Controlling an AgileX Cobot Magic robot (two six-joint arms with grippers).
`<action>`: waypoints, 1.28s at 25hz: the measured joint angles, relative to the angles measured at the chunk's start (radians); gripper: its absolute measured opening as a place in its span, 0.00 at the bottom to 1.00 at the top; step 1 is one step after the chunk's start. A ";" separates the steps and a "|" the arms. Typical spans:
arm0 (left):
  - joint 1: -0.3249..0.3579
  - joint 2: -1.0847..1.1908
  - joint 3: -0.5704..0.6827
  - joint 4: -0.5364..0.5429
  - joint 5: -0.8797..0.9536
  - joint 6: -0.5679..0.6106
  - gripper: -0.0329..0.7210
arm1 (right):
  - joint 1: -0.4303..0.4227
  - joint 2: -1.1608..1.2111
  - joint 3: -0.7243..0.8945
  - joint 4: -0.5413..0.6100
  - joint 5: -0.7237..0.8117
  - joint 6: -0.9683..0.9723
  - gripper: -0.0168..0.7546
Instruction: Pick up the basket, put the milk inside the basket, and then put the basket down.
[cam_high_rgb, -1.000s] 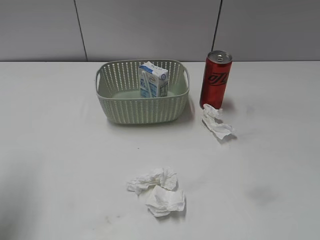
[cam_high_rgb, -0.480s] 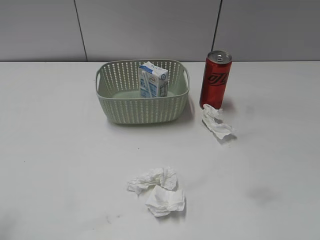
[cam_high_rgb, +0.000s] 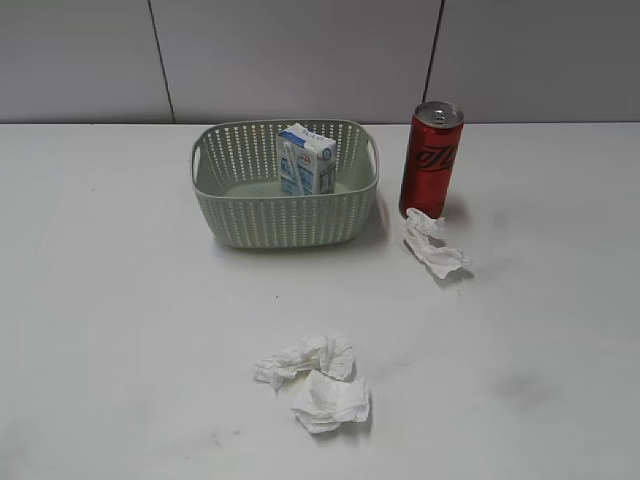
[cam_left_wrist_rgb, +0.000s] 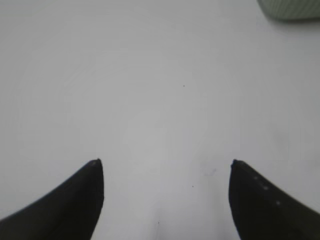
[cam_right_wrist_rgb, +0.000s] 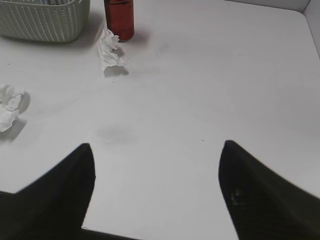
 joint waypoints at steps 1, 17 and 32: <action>0.000 -0.034 0.002 0.000 0.001 0.000 0.83 | 0.000 0.000 0.000 0.000 0.000 0.000 0.78; 0.004 -0.308 0.006 0.006 0.008 0.000 0.83 | 0.000 0.000 0.000 -0.002 0.000 0.000 0.78; 0.004 -0.308 0.013 0.005 0.013 0.000 0.83 | 0.000 0.000 0.000 -0.011 0.000 0.056 0.78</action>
